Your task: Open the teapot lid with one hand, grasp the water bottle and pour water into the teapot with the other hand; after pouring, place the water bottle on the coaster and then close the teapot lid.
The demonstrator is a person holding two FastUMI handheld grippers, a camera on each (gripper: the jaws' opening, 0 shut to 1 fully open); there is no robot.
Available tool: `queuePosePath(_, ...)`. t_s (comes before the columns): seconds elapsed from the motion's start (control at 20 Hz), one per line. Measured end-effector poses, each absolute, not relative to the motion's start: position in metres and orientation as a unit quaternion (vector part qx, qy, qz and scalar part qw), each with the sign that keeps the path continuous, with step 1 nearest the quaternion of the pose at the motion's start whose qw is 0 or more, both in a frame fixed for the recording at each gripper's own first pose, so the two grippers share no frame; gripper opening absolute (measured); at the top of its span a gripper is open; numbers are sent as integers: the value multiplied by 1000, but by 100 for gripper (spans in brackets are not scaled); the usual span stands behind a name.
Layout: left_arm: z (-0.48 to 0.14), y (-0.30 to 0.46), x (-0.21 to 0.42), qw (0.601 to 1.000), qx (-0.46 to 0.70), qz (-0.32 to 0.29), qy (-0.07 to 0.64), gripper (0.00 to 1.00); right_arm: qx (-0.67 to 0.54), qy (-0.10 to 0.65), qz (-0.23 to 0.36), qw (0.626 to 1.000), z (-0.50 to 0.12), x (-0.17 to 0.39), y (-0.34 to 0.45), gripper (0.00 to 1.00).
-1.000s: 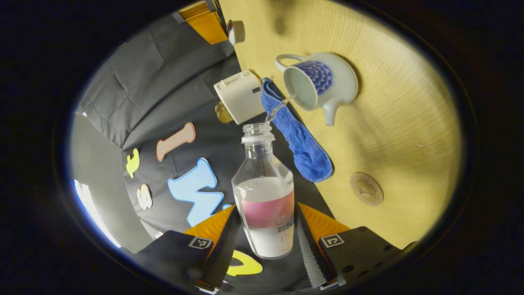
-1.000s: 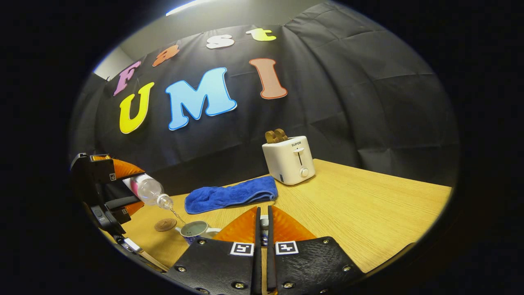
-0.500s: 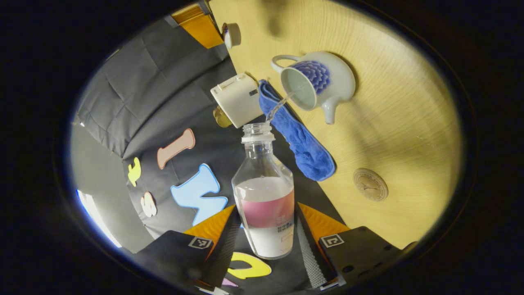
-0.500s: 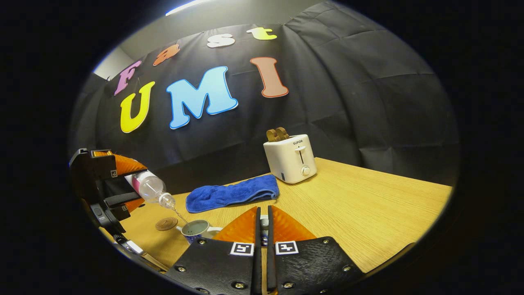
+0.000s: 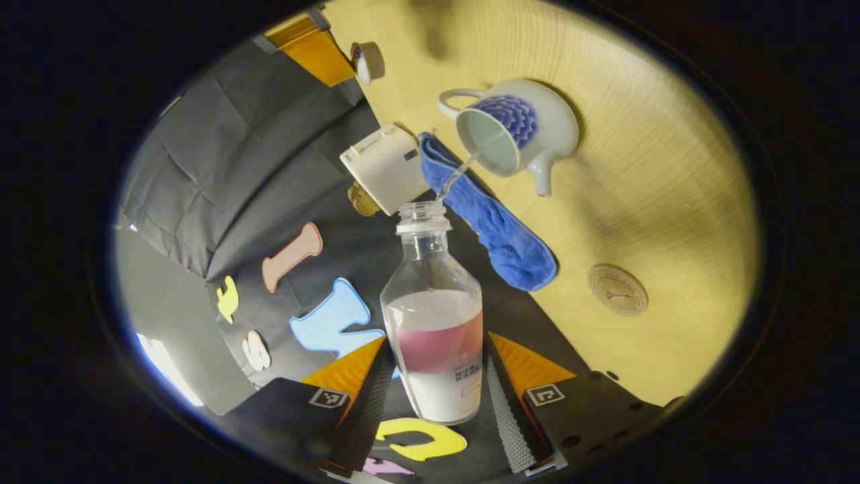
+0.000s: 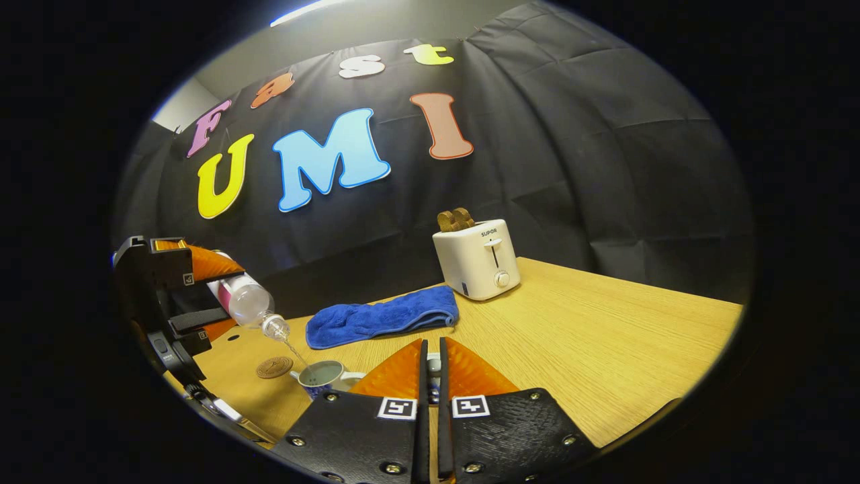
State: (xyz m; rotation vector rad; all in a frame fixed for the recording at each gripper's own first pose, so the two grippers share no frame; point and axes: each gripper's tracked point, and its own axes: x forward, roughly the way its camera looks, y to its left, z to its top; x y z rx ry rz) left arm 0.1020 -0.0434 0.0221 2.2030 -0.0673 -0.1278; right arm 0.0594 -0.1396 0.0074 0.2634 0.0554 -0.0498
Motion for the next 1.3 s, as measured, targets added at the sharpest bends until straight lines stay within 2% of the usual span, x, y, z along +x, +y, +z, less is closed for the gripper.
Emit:
queuePosePath(0.65, 18, -44, 95, 397, 915, -52, -47, 88, 136, 28, -21, 990, 8, 59, -139, 5)
queuePosePath(1.3, 5, -56, 92, 360, 929, -58, -61, 88, 138, 28, -17, 990, 8, 58, -137, 5)
